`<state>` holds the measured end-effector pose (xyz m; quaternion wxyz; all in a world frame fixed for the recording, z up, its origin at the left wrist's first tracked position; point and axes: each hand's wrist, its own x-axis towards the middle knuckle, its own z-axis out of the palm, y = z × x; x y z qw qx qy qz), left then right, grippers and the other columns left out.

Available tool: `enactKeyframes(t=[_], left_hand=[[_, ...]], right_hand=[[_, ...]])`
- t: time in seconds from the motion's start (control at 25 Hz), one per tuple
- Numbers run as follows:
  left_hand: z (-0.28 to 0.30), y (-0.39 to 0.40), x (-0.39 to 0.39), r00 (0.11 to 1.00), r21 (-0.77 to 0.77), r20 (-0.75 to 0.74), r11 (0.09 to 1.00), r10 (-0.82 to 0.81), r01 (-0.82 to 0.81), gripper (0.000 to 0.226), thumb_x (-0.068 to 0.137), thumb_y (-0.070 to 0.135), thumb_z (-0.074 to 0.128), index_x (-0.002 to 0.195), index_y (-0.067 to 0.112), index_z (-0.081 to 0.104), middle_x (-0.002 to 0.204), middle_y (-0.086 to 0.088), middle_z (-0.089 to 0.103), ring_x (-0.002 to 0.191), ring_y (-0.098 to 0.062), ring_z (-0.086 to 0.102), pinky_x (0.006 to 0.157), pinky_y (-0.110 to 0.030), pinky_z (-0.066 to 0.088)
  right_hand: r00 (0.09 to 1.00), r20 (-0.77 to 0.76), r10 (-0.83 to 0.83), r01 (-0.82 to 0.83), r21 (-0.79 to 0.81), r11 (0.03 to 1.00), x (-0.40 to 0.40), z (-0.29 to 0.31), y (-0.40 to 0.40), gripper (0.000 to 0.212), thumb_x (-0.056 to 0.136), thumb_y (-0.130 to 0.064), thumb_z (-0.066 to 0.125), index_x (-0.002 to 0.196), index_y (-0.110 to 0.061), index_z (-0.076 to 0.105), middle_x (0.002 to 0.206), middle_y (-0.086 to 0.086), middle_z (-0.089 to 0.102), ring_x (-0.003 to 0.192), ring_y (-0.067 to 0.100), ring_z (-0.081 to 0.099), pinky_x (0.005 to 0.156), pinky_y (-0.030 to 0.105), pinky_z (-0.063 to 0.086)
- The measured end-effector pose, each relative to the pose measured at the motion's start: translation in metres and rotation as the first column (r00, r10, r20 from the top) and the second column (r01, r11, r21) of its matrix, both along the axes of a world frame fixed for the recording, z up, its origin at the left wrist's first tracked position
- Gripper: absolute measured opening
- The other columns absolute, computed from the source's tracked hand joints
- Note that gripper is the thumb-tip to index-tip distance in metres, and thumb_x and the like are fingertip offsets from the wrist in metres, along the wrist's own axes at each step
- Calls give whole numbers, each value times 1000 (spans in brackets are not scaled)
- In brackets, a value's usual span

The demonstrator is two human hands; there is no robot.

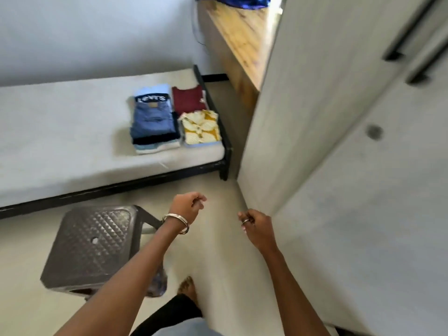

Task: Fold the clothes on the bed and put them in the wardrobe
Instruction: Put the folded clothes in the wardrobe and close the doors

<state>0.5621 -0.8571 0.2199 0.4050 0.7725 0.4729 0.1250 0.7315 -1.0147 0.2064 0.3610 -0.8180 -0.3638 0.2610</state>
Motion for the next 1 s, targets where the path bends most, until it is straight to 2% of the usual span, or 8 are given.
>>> enactKeyframes(t=[0.12, 0.24, 0.32, 0.44, 0.56, 0.68, 0.88, 1.0], left_hand=[[5, 92, -38, 985, -27, -73, 987, 158, -161, 21, 87, 9, 56, 89, 21, 73, 68, 7, 70, 69, -12, 65, 75, -28, 54], [7, 177, -63, 924, -175, -31, 908, 381, -380, 19, 90, 6, 55, 91, 13, 73, 72, -3, 72, 67, -14, 67, 65, -23, 57], [4, 218, -70, 837, -362, -24, 775, 547, -518, 17, 92, 5, 55, 98, 5, 71, 76, -8, 71, 59, -13, 63, 46, -19, 48], [-10, 280, -77, 701, -609, -74, 525, 709, -595, 14, 96, 9, 52, 102, 6, 64, 76, -7, 67, 55, -17, 58, 52, -23, 40], [-34, 349, -80, 642, -665, -147, 406, 752, -627, 10, 98, 18, 52, 99, 12, 61, 77, -5, 66, 52, -15, 58, 57, -24, 38], [-50, 406, -76, 563, -705, -200, 282, 802, -651, 23, 100, 33, 47, 92, 15, 58, 81, -4, 65, 61, -17, 56, 60, -26, 38], [-72, 528, -56, 550, -590, -216, 341, 807, -732, 36, 86, 47, 65, 88, 11, 64, 90, -13, 65, 67, -22, 58, 59, -27, 44], [-97, 594, -41, 611, -551, -236, 414, 755, -724, 52, 83, 53, 66, 115, 13, 64, 117, -14, 65, 107, -30, 61, 90, -38, 48]], right_hand=[[998, 2, 63, -63, 13, 998, 3, 5, 110, 52, 84, -57, 49, 70, -8, 59, 57, 8, 62, 59, 27, 61, 62, 43, 52], [990, -7, 143, -143, -19, 989, 2, 9, 214, 51, 87, -56, 49, 70, -8, 57, 59, 8, 62, 59, 28, 61, 62, 43, 52], [983, -33, 179, -181, -73, 981, 1, 10, 263, 41, 92, -47, 55, 73, -11, 61, 62, 3, 64, 62, 24, 62, 63, 40, 52], [977, -112, 182, -197, -140, 970, 10, -3, 342, 34, 96, -39, 58, 79, -10, 65, 70, 0, 68, 71, 21, 65, 67, 35, 52], [944, -263, 199, -248, -171, 954, 21, -30, 430, 29, 97, -39, 57, 86, -12, 65, 75, 1, 68, 71, 16, 64, 70, 35, 55], [888, -433, 154, -274, -229, 934, 35, -55, 506, 29, 98, -38, 55, 91, -11, 61, 76, 4, 66, 64, 14, 59, 60, 30, 51], [802, -598, -21, -223, -330, 917, 62, -94, 637, 29, 97, -36, 59, 86, -9, 64, 71, 3, 57, 60, 12, 51, 56, 24, 43], [826, -560, -59, -176, -357, 918, 73, -125, 695, 44, 91, -50, 61, 77, -9, 61, 70, 3, 53, 65, 17, 49, 63, 30, 43]])
